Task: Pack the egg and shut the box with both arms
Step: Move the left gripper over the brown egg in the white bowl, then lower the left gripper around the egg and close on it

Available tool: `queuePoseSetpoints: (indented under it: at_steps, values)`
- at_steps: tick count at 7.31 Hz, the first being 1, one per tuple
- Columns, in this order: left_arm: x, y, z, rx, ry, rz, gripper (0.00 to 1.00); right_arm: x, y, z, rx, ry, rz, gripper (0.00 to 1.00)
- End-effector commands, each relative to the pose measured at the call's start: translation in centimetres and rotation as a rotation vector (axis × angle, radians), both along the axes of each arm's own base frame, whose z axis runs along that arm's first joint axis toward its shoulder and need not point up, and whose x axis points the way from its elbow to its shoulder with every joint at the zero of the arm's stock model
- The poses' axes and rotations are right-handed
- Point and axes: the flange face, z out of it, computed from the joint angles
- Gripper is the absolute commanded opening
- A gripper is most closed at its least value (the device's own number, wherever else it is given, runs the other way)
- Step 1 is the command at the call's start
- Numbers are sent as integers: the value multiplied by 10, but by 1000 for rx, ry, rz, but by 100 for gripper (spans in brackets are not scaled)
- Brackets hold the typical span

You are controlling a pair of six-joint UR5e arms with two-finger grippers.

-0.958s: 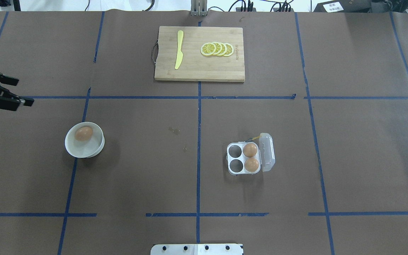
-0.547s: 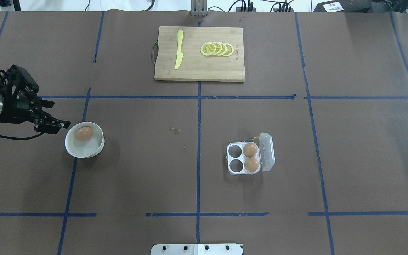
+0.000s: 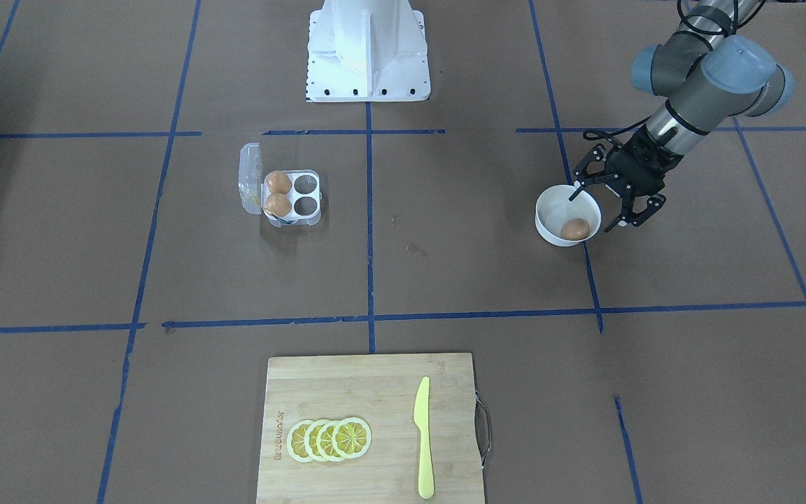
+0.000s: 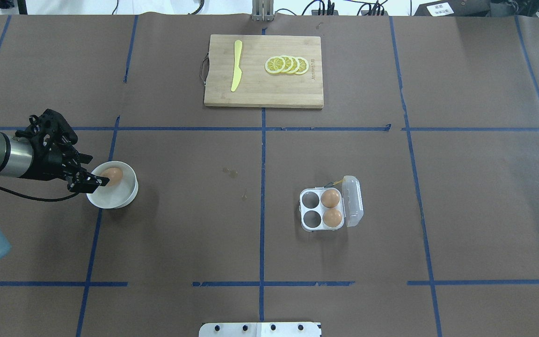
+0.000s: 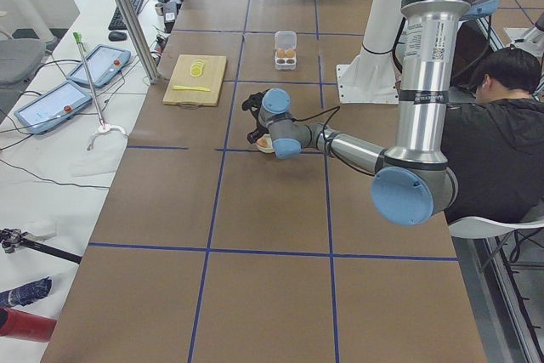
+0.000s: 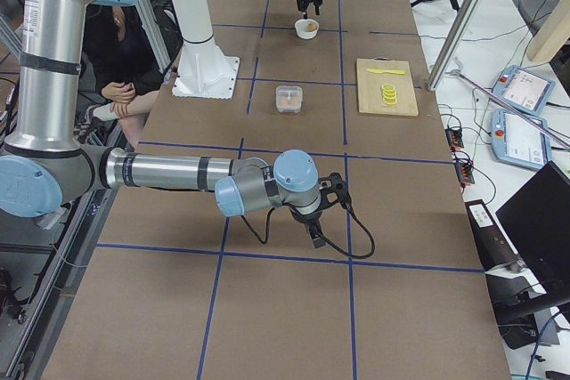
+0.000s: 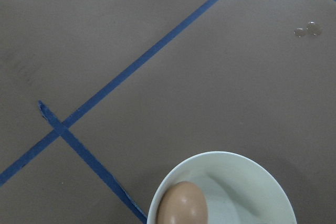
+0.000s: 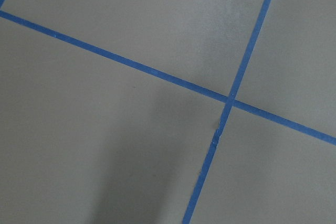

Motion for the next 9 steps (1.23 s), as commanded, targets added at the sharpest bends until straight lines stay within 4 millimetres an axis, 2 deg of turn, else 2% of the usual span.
queuePoseSetpoints:
  at_steps: [1,5,9]
  values:
    - [13,-1,1,-10,-5,12,81,0,0,0,0,0,1,100]
    - [22,2,8,-27,-23,27,79,0,0,0,-2,0,1,100]
    - [26,4,2,-26,-13,33,78,0,0,0,-2,0,1,100]
